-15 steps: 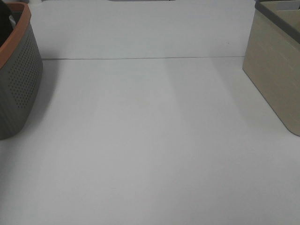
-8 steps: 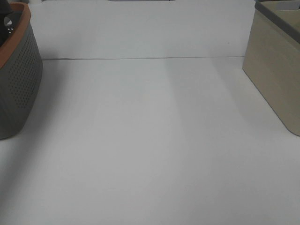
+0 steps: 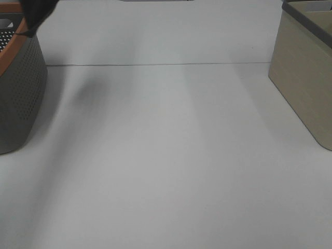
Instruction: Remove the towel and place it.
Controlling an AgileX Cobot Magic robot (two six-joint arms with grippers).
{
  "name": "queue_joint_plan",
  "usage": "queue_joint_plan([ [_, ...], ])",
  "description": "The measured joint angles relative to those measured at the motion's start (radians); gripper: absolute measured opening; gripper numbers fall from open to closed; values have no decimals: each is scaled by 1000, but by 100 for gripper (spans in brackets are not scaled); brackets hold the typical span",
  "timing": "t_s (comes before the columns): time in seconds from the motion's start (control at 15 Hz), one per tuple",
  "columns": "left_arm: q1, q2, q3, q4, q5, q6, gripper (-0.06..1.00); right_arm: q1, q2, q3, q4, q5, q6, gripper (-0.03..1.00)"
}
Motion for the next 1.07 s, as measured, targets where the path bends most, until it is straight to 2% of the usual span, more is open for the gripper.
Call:
queue_joint_plan([
  [0.13, -49, 48, -30, 0, 6, 29, 0, 0, 0, 0, 0, 0, 0, 76],
  [0.33, -95, 109, -32, 1, 129, 68, 0, 0, 0, 0, 0, 0, 0, 76],
  [0.6, -122, 178, 14, 22, 192, 28, 0, 0, 0, 0, 0, 0, 0, 76],
  [0.67, -140, 185, 45, 81, 192, 1, 0, 0, 0, 0, 0, 0, 0, 76],
  [0.73, -168, 185, 86, 198, 192, -59, 0, 0, 0, 0, 0, 0, 0, 76],
  [0.8, -225, 185, 136, 407, 193, -254, 0, 0, 0, 0, 0, 0, 0, 76],
  [0.93, -300, 185, 194, 688, 202, -546, 0, 0, 0, 0, 0, 0, 0, 76],
  [1.0, -332, 185, 218, 785, 216, -662, 0, 0, 0, 0, 0, 0, 0, 76],
  [1.07, -360, 185, 247, 847, 219, -747, 0, 0, 0, 0, 0, 0, 0, 76],
])
